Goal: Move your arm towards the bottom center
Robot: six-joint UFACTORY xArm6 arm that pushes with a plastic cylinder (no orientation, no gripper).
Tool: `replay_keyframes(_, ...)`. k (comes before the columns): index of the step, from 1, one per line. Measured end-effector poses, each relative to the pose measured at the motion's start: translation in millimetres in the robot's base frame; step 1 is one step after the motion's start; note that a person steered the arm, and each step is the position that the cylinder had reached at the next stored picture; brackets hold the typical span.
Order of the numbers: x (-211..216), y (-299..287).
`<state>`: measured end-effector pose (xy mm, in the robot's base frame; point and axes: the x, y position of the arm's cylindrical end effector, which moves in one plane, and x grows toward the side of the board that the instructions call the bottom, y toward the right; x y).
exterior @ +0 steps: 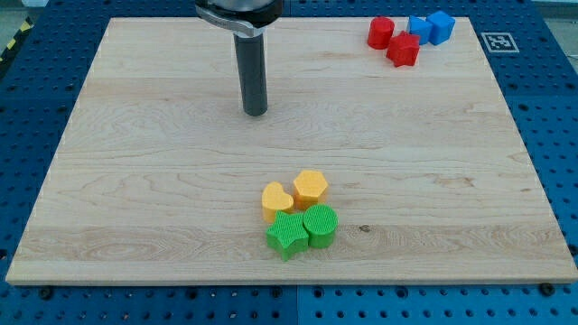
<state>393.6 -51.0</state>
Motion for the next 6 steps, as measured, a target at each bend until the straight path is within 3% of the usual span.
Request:
replay_keyframes(1, 0, 0)
replay_keyframes(2, 3, 45)
replay_keyframes(3, 28, 139)
replay_keyframes(4, 90, 181)
replay_keyframes(5, 137, 180)
replay_keyframes(6, 145, 179)
